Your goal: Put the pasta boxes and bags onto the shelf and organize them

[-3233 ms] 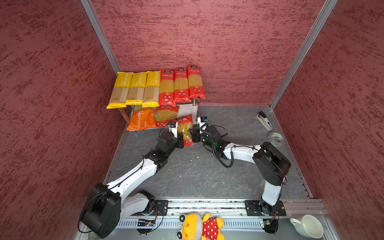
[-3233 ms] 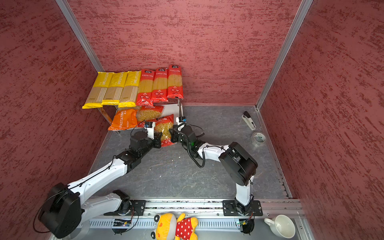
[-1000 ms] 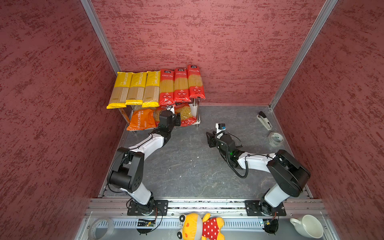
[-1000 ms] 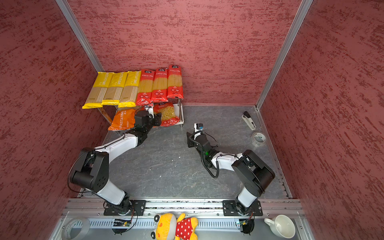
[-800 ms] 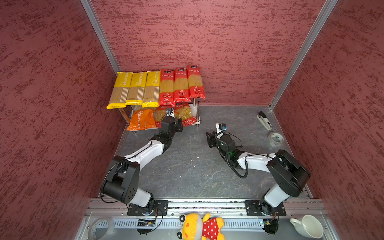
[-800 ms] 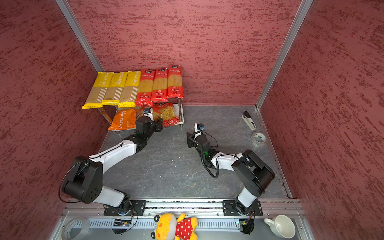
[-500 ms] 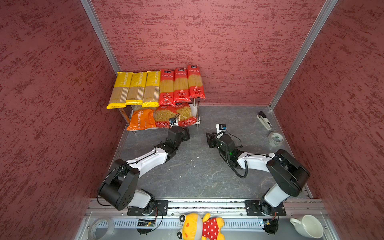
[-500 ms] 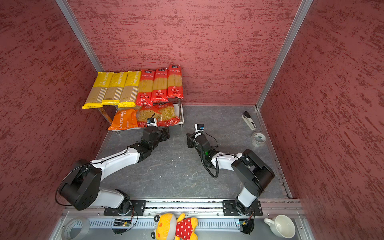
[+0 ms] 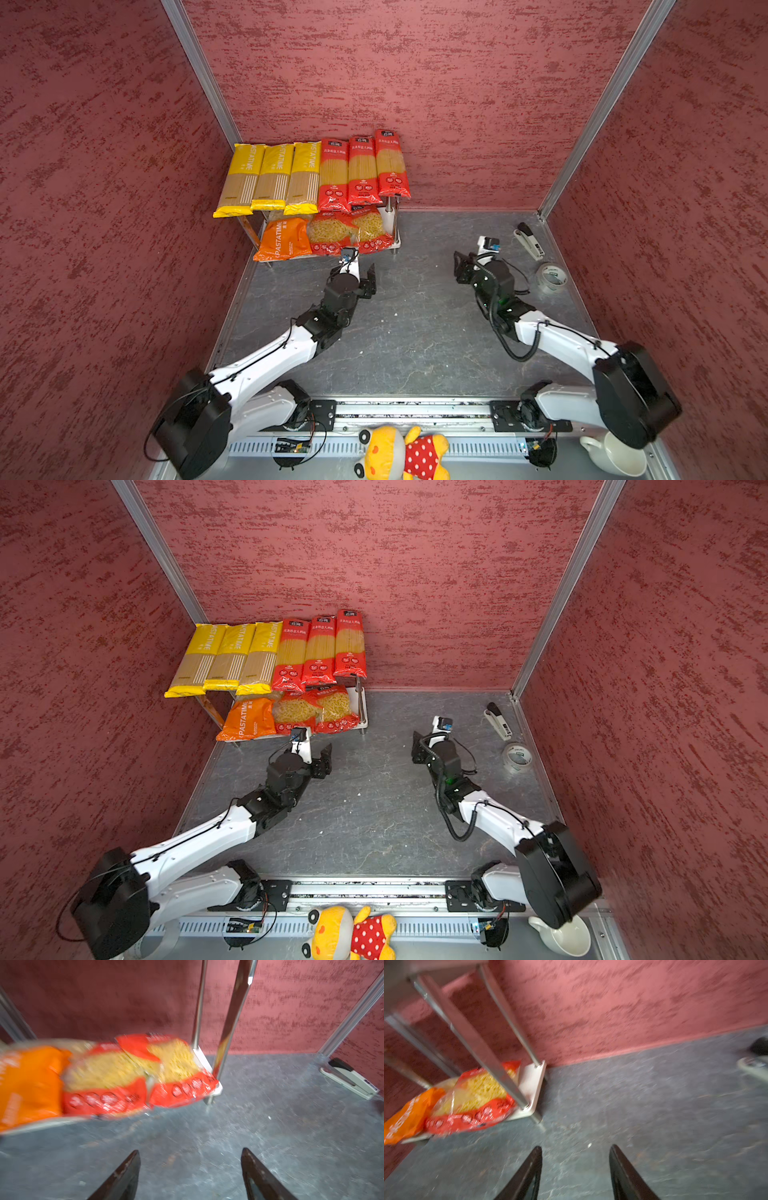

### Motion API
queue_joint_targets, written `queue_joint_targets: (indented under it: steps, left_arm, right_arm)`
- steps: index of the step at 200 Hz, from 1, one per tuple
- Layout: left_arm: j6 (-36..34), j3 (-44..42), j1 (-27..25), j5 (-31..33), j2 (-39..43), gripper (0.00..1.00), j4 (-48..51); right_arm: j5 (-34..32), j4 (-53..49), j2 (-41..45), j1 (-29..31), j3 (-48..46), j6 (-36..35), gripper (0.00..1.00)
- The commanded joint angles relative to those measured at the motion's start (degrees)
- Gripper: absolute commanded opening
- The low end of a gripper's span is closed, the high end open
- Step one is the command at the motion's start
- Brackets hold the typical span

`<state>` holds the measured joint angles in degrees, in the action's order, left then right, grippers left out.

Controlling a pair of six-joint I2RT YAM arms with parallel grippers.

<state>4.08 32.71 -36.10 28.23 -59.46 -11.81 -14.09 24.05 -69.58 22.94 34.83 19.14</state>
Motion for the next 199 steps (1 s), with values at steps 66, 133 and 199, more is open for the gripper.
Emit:
queue_joint_targets:
  steps: [66, 133, 199]
  left_arm:
    - [-7.4, -13.7, 25.9, 2.4, -0.3, 0.79, -17.4]
    - [-5.1, -20.8, 35.0, -16.6, -7.2, 0.80, -34.1]
    - [-2.0, -19.9, 39.3, -27.9, -17.9, 0.81, -46.1]
  right_arm:
    - [-14.4, 21.2, -1.5, -17.2, -15.9, -17.3, 0.75]
    - [-8.2, 43.0, -12.8, -21.9, -21.8, -15.5, 0.76]
    - [-0.5, 47.3, -15.6, -23.6, -23.0, -16.0, 0.78]
